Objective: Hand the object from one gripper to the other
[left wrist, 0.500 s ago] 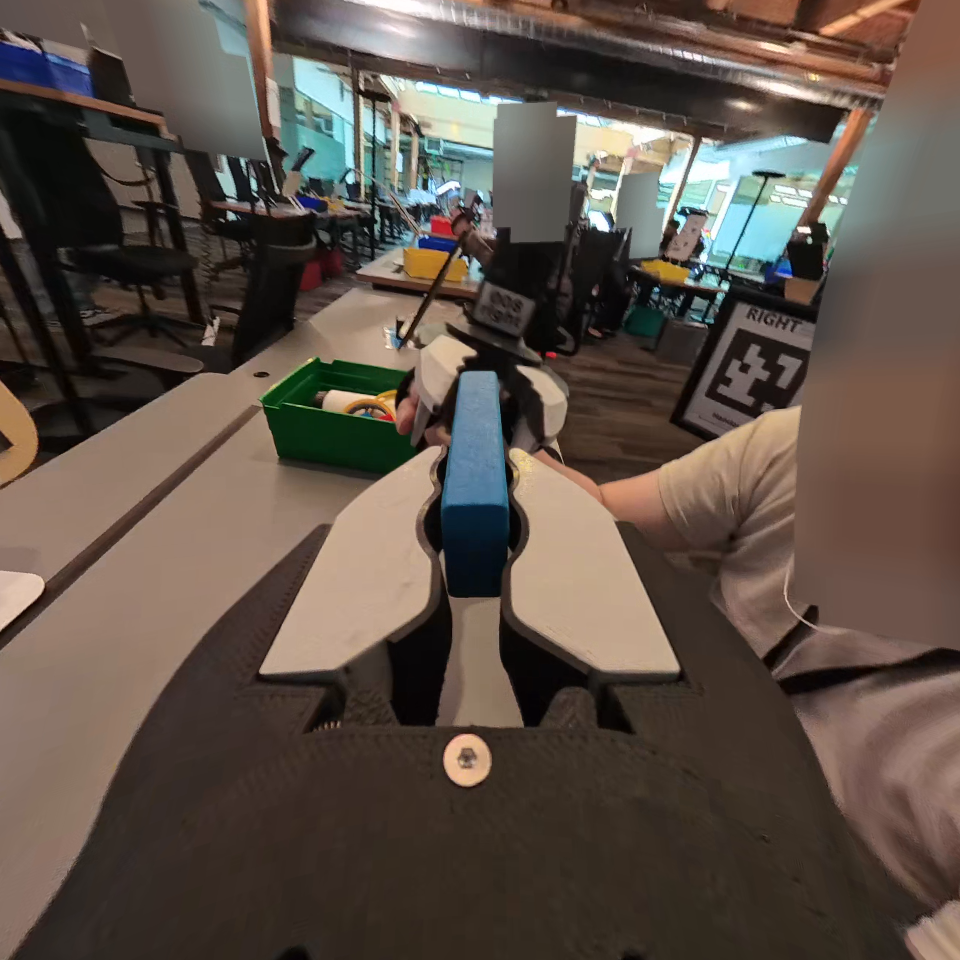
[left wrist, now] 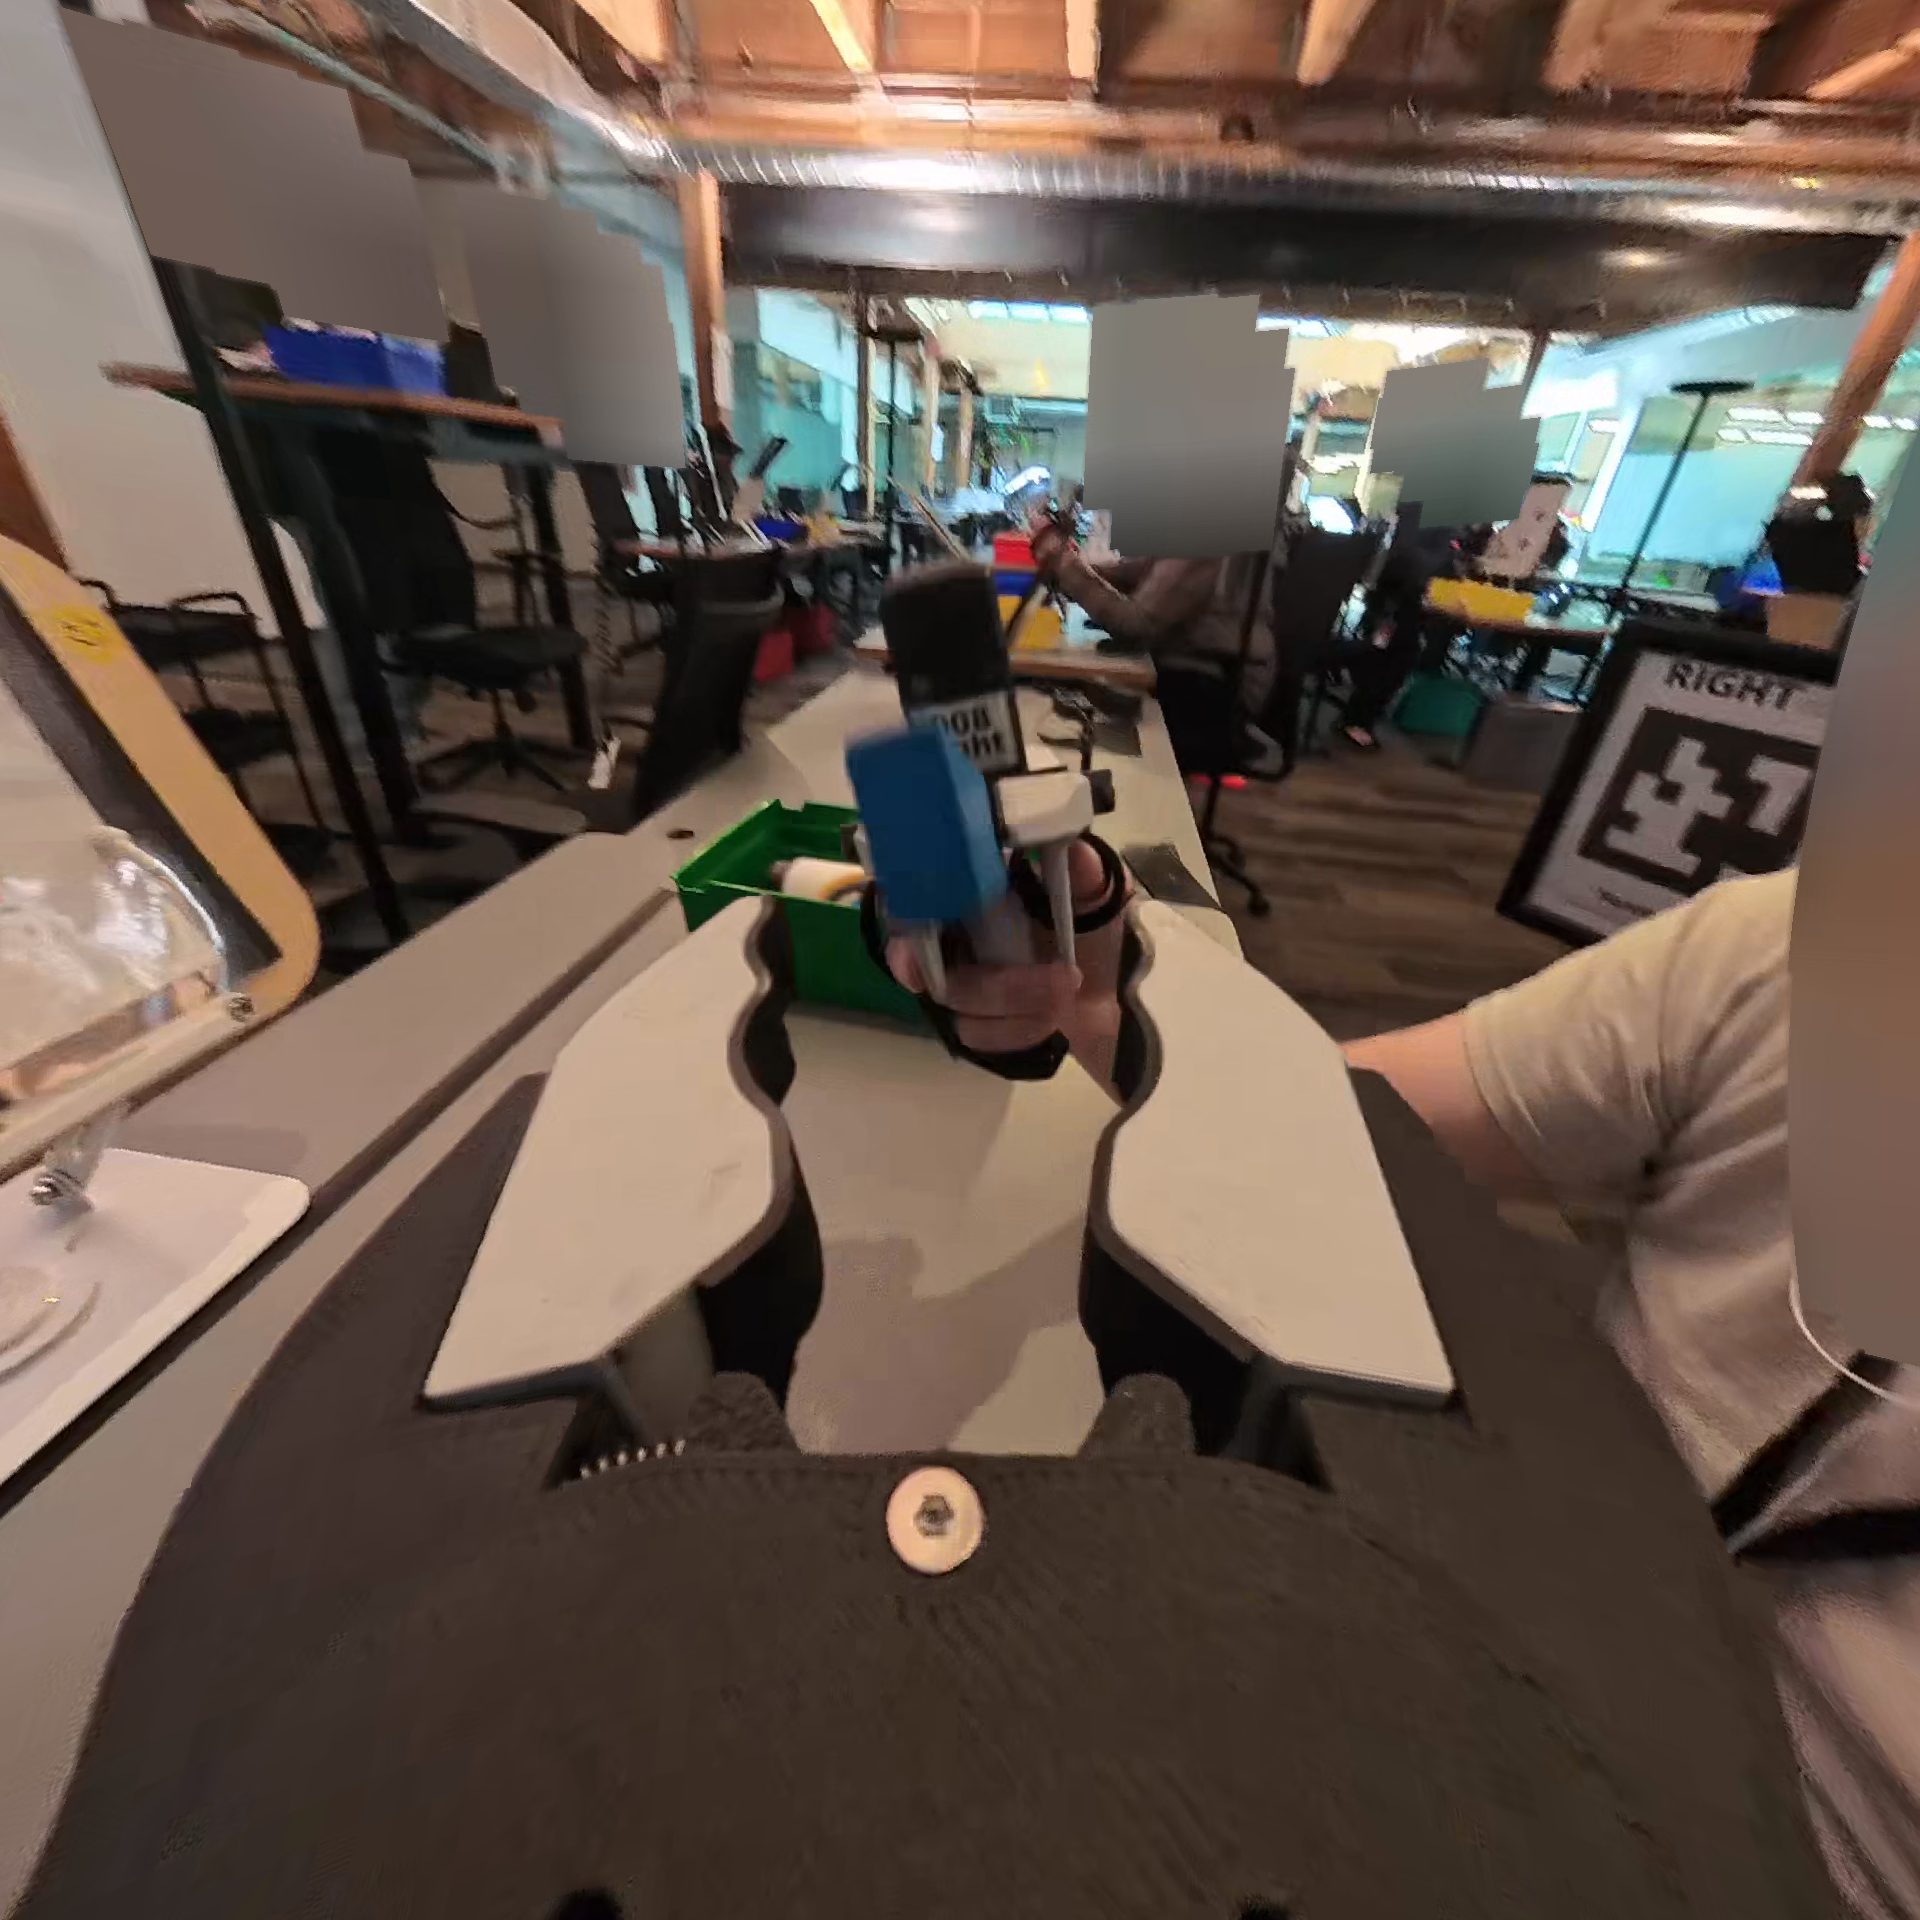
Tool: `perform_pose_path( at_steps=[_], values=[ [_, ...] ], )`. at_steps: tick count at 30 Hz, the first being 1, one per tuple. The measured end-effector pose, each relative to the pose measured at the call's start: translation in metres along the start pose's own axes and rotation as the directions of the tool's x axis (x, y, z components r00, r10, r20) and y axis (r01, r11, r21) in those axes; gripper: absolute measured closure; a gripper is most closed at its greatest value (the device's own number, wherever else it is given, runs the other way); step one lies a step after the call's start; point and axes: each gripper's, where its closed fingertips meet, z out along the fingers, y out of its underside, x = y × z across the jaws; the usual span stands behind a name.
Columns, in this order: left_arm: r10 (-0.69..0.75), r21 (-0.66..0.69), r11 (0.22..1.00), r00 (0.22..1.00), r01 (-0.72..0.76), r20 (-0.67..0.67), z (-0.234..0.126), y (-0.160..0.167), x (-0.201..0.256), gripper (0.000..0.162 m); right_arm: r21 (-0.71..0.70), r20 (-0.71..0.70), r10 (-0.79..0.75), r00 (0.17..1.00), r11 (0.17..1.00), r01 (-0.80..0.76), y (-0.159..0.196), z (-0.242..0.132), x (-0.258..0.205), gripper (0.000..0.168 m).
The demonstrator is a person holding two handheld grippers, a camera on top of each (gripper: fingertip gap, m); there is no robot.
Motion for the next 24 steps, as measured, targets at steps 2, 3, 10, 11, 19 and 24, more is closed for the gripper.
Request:
perform_pose_path(
  at_steps=[2,3,10,11,19,24],
  values=[
    [-0.004,0.045,0.999,0.999,0.002,0.041,-0.003,-0.006,-0.007,0.097,0.265,0.125,0.124,0.984,0.952,-0.153,-0.03,-0.017,0.002,0.151],
    [-0.016,0.062,0.998,0.998,0.012,0.065,-0.003,-0.008,-0.011,0.098,0.367,0.195,0.175,0.965,0.899,-0.238,-0.041,-0.028,0.005,0.151],
    [0.072,0.121,0.989,0.993,-0.083,0.097,0.034,-0.005,-0.016,0.092,0.364,0.639,0.412,0.65,0.582,-0.727,-0.025,-0.033,0.024,0.15],
    [0.095,0.131,0.986,0.994,-0.103,0.061,0.039,-0.004,-0.009,0.09,0.294,0.697,0.429,0.575,0.56,-0.774,-0.019,-0.027,0.02,0.151],
    [0.261,0.137,0.956,0.965,-0.258,-0.005,0.054,0.002,0.017,0.11,-0.037,0.84,0.468,0.275,0.554,-0.832,0.011,-0.004,-0.02,0.152],
    [0.338,0.087,0.936,0.939,-0.342,0.061,0.051,0.0,0.013,0.129,0.102,0.749,0.485,0.452,0.589,-0.801,0.01,0.002,-0.005,0.149]
  ],
)
